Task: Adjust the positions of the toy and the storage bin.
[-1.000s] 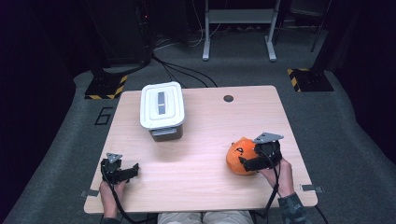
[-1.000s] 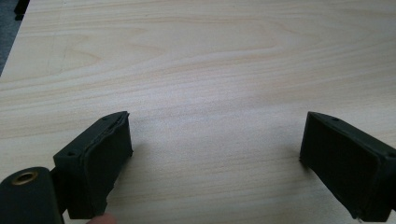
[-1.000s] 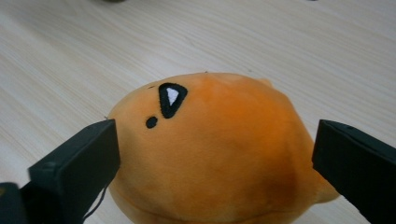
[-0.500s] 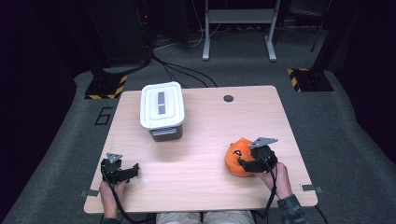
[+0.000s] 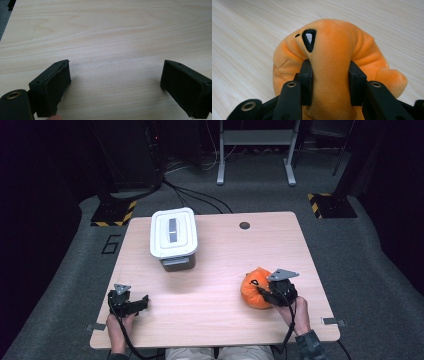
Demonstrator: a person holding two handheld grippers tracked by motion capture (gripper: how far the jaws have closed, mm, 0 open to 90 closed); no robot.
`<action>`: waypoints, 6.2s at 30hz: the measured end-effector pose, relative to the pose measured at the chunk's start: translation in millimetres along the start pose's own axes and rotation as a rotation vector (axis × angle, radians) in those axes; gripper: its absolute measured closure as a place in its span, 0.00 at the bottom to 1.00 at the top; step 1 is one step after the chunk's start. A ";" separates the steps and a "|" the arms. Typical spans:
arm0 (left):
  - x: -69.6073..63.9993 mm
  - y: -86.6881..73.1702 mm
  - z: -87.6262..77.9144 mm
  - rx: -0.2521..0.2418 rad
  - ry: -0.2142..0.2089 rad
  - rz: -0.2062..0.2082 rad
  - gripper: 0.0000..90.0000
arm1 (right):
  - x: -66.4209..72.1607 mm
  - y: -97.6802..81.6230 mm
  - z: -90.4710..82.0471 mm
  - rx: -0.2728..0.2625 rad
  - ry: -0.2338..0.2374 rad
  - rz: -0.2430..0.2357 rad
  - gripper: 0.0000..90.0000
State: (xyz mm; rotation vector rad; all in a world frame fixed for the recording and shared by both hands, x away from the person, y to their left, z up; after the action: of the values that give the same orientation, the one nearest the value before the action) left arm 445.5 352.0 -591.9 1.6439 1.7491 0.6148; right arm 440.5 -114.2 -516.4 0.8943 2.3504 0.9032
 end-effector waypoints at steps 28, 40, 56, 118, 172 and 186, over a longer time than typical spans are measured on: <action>0.0 0.2 0.2 -0.004 0.002 0.000 0.10 | -6.0 21.1 -25.3 -0.076 -0.057 -0.018 0.71; -0.1 0.1 0.1 -0.004 0.001 0.001 0.10 | -19.9 22.6 -30.6 -0.084 -0.088 -0.004 0.70; -0.4 0.1 0.0 -0.006 0.000 0.002 0.10 | -50.0 19.5 -35.1 -0.078 -0.173 0.041 0.70; 0.1 0.0 -0.2 0.002 -0.002 0.000 0.10 | -111.6 -3.8 -25.9 -0.097 -0.290 0.211 0.14; -36.8 65.7 -20.8 -0.007 -0.117 0.047 0.06 | 19.8 -54.8 49.8 0.036 0.019 0.042 0.00; -61.0 111.7 -29.4 -0.039 -0.134 0.090 0.07 | 20.1 -54.8 49.7 0.037 0.018 0.049 0.00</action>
State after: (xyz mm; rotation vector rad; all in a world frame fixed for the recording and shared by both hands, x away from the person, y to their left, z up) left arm 500.6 305.9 -482.8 1.7034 1.5659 0.5630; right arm 435.1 -110.9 -592.8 0.9662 2.3774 0.8934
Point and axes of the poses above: each handheld gripper's, and its own axes: z roughly forward along the jaws, y roughly out of its top, x roughly to its left, the point moved 9 cm from there along z, roughly forward along the jaws, and after that the axes turned 11 degrees about -z, right-handed, at the moved point
